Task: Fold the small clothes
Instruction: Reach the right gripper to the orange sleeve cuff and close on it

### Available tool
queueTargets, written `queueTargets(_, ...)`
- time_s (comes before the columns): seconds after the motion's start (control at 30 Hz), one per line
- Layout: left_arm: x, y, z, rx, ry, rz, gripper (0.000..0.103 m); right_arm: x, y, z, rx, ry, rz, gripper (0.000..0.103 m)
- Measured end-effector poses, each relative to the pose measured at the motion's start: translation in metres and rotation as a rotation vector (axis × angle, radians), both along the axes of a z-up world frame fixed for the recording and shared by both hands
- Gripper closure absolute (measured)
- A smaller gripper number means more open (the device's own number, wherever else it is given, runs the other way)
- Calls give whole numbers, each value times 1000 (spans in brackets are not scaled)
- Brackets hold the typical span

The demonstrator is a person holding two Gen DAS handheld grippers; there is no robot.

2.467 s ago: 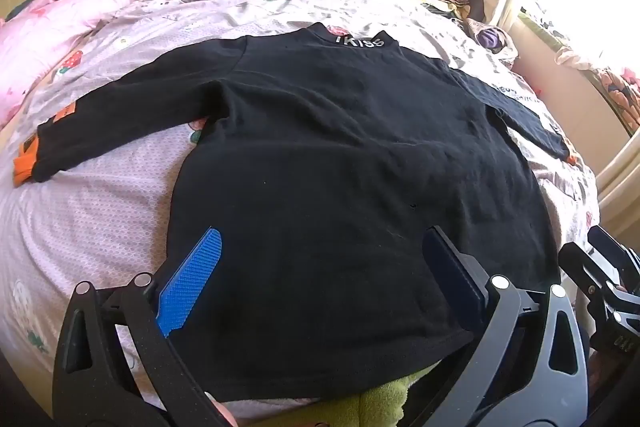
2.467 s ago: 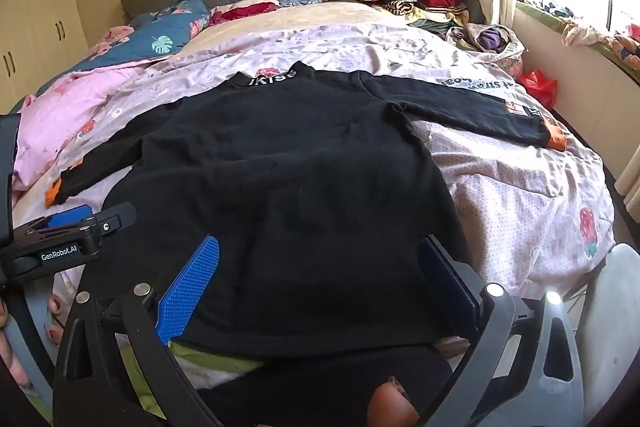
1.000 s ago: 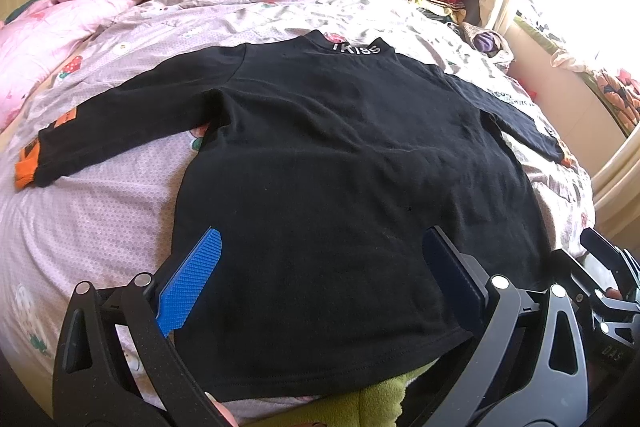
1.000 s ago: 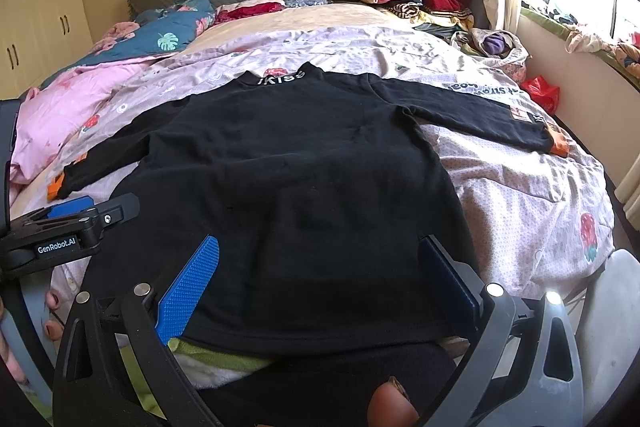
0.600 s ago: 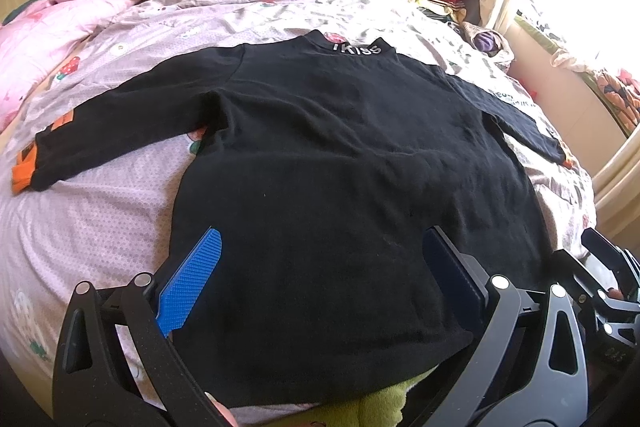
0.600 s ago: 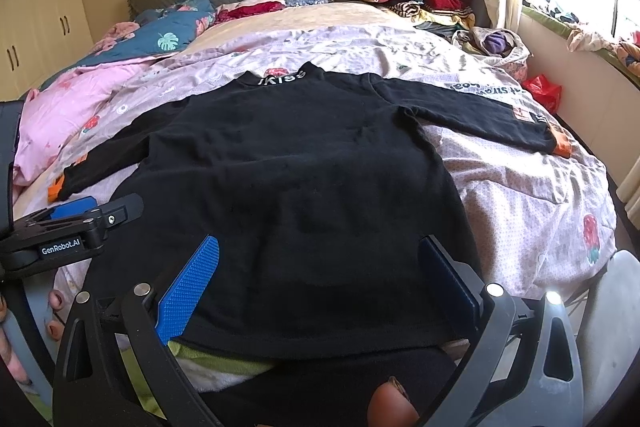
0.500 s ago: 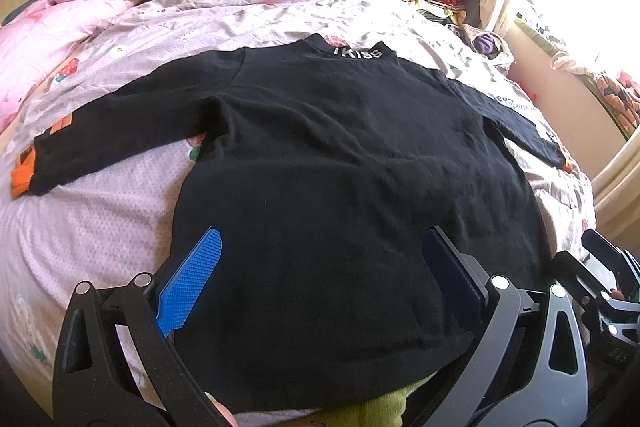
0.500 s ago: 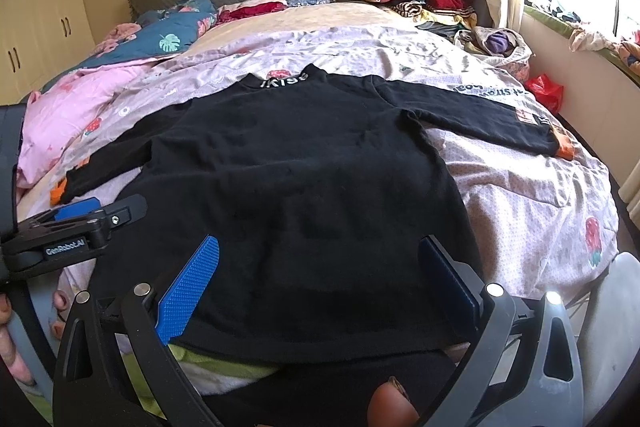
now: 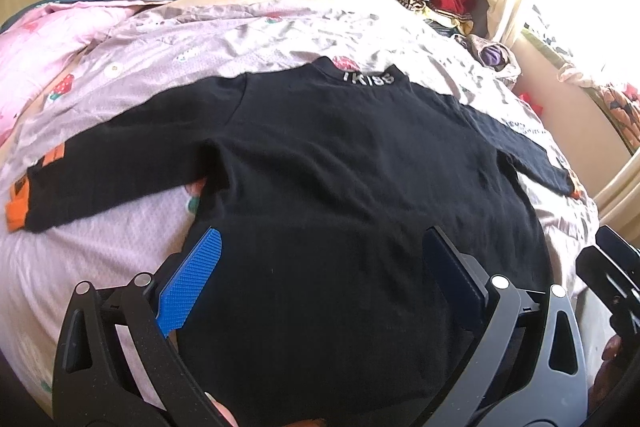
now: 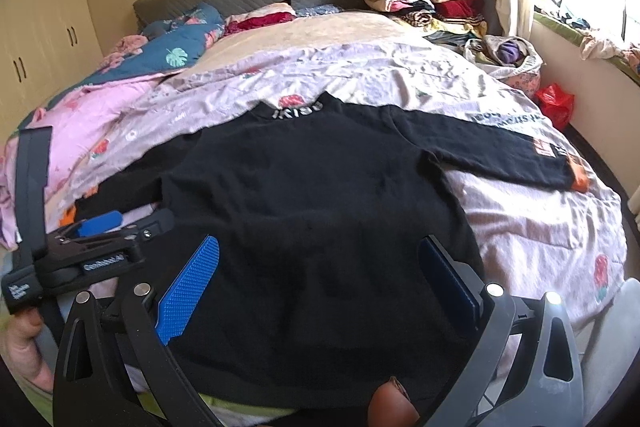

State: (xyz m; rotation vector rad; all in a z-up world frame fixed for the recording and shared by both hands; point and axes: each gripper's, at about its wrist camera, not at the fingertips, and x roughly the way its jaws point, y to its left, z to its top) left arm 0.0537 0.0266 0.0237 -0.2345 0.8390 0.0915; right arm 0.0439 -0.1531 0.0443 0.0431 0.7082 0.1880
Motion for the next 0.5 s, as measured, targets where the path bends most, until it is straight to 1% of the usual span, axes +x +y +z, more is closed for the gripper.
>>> queueTargets(0.2, 24, 8, 8, 13, 1, 24, 8, 25, 0, 17, 25, -12, -1, 4)
queueTargets(0.3, 37, 9, 12, 8, -2, 31, 8, 37, -3, 24, 31, -25, -8, 4)
queueTargets(0.5, 61, 5, 17, -16, 19, 35, 8, 65, -16, 33, 66, -5, -43, 4)
